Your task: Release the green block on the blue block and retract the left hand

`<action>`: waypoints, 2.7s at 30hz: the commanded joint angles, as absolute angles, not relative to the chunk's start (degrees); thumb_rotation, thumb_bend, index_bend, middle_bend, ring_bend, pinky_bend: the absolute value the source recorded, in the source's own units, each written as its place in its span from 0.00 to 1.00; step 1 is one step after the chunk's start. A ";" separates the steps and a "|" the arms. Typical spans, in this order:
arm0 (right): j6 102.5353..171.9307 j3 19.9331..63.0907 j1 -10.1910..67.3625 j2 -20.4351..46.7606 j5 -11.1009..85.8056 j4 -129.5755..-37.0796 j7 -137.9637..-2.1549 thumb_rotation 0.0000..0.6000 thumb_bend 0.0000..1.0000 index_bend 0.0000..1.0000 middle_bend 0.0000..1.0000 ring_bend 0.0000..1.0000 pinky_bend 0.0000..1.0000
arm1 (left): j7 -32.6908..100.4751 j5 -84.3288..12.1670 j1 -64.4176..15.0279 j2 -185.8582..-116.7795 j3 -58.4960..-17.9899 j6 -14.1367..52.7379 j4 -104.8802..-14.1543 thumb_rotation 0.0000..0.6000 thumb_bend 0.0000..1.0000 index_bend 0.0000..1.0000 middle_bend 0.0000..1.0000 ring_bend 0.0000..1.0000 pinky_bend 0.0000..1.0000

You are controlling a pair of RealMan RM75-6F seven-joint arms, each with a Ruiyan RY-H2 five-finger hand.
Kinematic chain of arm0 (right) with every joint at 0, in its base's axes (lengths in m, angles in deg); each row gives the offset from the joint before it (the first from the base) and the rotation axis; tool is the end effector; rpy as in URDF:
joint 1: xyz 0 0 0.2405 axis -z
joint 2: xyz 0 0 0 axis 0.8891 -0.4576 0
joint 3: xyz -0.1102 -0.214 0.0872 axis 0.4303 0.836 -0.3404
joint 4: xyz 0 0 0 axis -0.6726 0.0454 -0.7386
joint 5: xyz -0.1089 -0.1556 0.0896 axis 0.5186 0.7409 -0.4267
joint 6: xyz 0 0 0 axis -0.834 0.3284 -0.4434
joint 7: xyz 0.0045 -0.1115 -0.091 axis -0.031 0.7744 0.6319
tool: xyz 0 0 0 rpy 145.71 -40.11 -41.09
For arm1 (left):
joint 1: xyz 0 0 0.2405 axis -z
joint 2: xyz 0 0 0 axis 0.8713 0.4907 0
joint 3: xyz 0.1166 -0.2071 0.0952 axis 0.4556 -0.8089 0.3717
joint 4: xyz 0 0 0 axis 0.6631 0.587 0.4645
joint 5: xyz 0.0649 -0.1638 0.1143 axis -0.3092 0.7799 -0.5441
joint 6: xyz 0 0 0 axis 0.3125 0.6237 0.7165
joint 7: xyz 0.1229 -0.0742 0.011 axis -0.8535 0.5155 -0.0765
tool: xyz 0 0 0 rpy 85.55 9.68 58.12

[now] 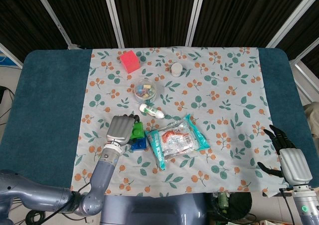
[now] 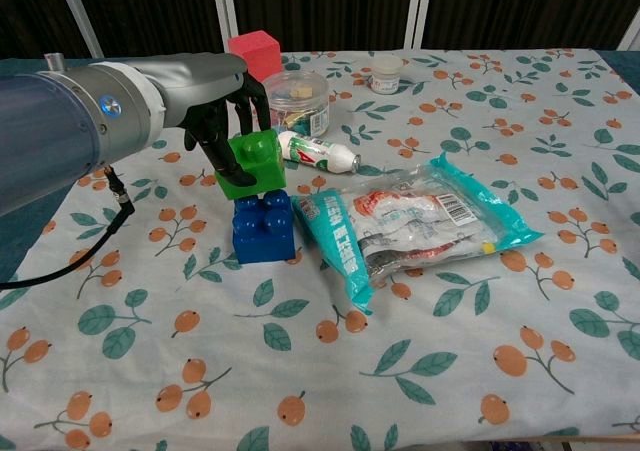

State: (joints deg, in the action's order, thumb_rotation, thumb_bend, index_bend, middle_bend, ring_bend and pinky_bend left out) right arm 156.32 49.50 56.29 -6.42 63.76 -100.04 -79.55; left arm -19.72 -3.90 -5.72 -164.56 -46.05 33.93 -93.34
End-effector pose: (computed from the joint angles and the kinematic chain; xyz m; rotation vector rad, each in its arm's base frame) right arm -0.3064 -0.1875 0.1544 1.4151 -1.0258 1.0431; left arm -0.0476 0.3081 -0.0262 -1.7505 -1.0092 -0.7501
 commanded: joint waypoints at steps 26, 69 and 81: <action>156.47 49.67 56.25 -6.47 64.09 -100.01 -79.74 1.00 0.26 0.14 0.04 0.06 0.24 | -19.85 -3.47 -5.01 -165.08 -45.93 33.93 -93.12 1.00 0.37 0.57 0.53 0.45 0.56; 156.46 49.53 56.23 -6.58 63.71 -100.20 -80.92 1.00 0.26 0.14 0.04 0.06 0.24 | -19.72 -2.28 -5.08 -167.18 -44.56 32.58 -89.43 1.00 0.37 0.58 0.53 0.45 0.57; 156.53 49.52 56.27 -6.65 63.71 -100.20 -81.52 1.00 0.26 0.14 0.04 0.06 0.24 | -19.91 -3.53 -5.14 -168.08 -43.76 31.85 -88.79 1.00 0.27 0.41 0.37 0.31 0.43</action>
State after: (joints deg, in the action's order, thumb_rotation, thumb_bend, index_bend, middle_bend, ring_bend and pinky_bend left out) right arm 156.53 49.52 56.27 -6.65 63.71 -100.20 -81.52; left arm -19.75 -3.39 -5.17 -168.29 -43.77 31.91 -88.58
